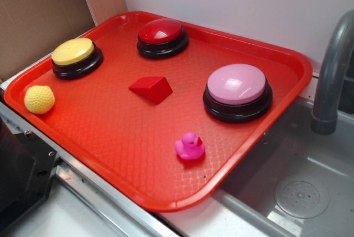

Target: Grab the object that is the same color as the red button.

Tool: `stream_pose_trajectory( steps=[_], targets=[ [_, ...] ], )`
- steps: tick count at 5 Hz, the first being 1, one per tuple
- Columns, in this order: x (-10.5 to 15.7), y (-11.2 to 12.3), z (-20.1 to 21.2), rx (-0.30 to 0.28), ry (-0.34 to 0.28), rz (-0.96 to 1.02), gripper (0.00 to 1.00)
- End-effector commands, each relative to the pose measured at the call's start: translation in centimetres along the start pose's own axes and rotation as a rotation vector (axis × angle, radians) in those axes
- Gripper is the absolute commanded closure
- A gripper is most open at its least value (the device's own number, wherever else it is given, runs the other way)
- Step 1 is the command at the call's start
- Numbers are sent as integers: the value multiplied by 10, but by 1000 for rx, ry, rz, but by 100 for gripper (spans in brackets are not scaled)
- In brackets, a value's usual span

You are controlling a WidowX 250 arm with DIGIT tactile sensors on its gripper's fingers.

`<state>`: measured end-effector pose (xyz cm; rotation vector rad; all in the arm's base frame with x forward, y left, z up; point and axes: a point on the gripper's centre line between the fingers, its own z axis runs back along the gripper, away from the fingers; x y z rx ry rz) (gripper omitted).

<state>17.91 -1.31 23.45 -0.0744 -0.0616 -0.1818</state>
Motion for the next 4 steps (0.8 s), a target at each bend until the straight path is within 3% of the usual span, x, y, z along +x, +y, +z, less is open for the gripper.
stream_pose_trajectory(
  steps=[1, 2, 3, 4],
  targets=[
    [45, -64, -2, 15, -10, -344, 0],
    [50, -109, -18, -9, 3, -593, 0],
    [37, -104, -28, -18, -3, -843, 0],
    [24, -89, -36, -3, 31, -1095, 0]
  ],
)
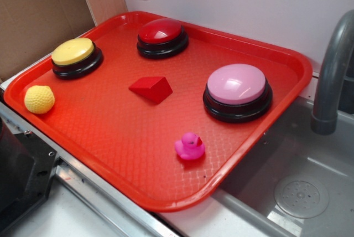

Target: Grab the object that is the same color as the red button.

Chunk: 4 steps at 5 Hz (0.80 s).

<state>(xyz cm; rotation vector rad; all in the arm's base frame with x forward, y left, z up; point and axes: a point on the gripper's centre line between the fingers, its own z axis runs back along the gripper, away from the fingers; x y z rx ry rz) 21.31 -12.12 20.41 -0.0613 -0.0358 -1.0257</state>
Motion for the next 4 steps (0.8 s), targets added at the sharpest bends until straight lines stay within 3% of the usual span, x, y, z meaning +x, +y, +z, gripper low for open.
stream_pose_trajectory(
  steps=[1, 3, 4],
  targets=[
    [-39, -3, -12, -4, 37, -494, 0],
    [-77, 22, -60, -71, 133, -450, 0],
    [-92, 33, -73, -72, 138, -382, 0]
  ],
)
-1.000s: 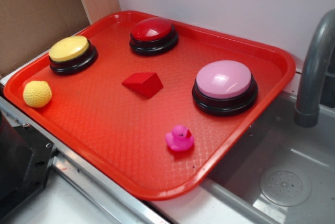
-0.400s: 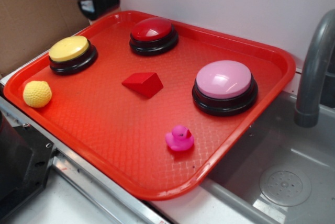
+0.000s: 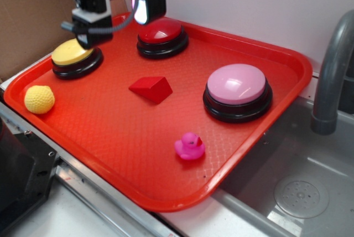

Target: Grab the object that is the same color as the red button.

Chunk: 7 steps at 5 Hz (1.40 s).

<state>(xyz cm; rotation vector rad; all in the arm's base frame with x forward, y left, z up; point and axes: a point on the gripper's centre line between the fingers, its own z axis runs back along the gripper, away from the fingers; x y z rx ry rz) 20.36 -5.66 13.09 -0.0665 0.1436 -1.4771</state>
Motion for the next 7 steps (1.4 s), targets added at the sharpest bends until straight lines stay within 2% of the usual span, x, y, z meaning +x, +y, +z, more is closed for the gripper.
stream_pose_trajectory(
  steps=[1, 2, 3, 4, 5, 7],
  targets=[
    [-40, 1, -24, 39, -26, 115, 0],
    [-47, 10, -44, 49, -7, 170, 0],
    [-48, 20, -68, 102, -9, 213, 0],
    [-47, 25, -79, 91, -1, 247, 0],
    [-43, 33, -85, 101, -35, 287, 0],
    [-38, 52, -93, 96, -39, 302, 0]
  ],
)
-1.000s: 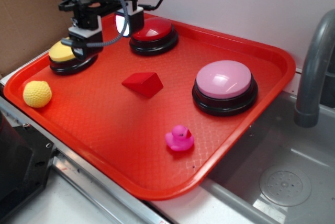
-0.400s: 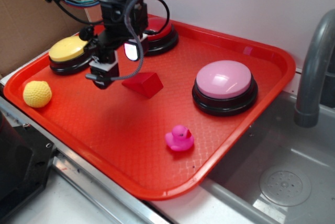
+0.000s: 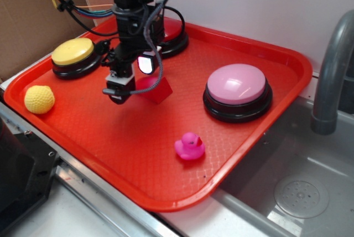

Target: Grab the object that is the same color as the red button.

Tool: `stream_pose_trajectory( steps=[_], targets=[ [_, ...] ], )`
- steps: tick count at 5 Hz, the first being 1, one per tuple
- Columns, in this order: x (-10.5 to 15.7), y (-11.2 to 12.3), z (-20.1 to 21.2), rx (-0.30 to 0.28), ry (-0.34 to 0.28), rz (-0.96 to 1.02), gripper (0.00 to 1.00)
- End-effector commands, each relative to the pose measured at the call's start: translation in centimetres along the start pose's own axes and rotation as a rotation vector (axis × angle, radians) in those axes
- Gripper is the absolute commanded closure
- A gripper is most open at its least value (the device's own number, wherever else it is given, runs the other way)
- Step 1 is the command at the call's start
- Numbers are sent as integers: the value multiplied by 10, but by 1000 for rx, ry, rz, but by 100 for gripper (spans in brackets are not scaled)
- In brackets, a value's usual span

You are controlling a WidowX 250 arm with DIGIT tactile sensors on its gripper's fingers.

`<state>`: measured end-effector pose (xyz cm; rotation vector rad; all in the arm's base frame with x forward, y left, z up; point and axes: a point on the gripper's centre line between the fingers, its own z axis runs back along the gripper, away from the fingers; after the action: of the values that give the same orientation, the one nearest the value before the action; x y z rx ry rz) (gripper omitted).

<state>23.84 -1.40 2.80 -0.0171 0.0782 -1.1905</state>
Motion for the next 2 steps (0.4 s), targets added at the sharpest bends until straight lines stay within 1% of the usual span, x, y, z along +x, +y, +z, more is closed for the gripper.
stream_pose_trajectory(
  steps=[1, 2],
  targets=[
    [4, 6, 0, 18, 1, -1, 0],
    [12, -1, -13, 0, 38, -17, 100]
  ],
)
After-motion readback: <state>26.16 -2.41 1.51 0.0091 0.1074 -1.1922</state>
